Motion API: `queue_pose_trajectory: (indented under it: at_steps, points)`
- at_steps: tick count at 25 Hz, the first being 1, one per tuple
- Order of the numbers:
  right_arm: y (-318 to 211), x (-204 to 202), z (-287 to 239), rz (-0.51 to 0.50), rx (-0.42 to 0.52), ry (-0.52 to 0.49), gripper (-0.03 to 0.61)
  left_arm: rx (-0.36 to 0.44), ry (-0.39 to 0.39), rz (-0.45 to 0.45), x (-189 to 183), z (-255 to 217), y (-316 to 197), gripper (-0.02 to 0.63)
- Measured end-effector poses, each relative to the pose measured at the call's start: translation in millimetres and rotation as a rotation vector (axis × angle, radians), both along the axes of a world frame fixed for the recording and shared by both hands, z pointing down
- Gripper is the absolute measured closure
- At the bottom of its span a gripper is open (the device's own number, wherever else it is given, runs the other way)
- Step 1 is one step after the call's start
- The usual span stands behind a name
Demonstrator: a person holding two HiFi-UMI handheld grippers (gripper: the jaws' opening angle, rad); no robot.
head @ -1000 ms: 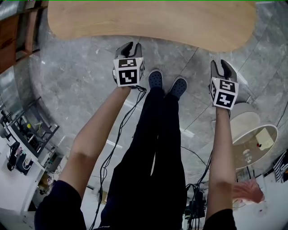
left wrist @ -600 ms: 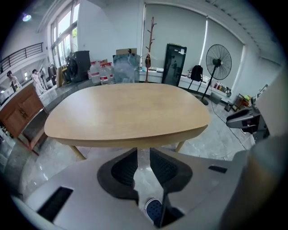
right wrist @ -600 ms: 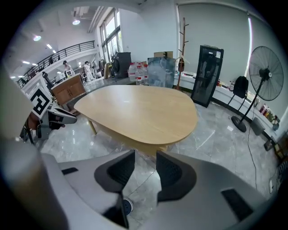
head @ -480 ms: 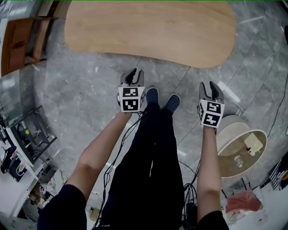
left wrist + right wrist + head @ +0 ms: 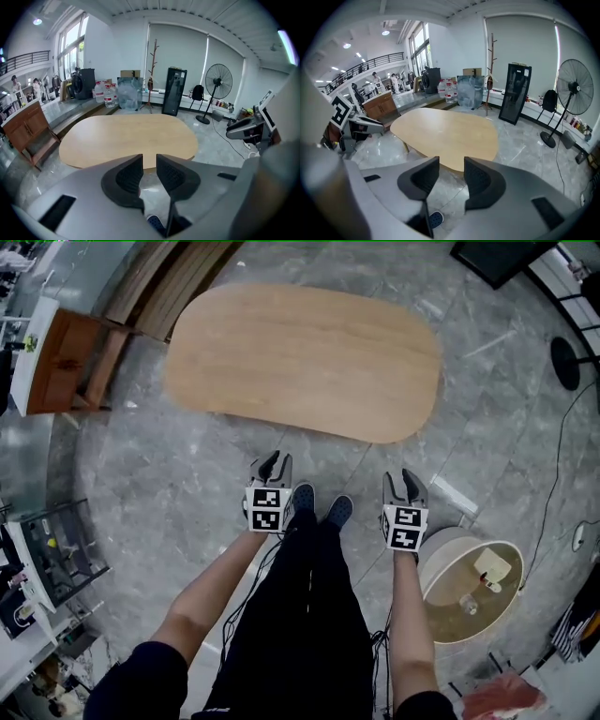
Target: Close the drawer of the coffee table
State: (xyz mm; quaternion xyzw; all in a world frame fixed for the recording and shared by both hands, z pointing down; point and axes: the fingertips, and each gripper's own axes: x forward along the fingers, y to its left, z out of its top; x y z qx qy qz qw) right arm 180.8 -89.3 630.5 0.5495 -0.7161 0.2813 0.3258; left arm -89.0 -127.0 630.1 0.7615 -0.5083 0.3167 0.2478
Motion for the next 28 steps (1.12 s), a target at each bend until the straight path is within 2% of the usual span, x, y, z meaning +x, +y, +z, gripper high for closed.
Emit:
queue_pose_trajectory:
  at_steps: [10,15,19,28]
  points:
    - [26,-3,-82,0.053,-0.041,-0.111,0.408,0.014,0.036,-0.053,-1,-106,25,0.511]
    - [32,-10,-134,0.039,-0.001,-0.116,0.410,0.039,0.036,-0.067,-11,-159,32,0.511]
    - [44,-6,-163,0.051,0.013,-0.126,0.409,0.022,0.064,-0.101,-14,-182,46,0.511]
    - [55,-7,-221,0.078,0.091,-0.151,0.408,0.049,0.124,-0.090,-21,-236,60,0.509]
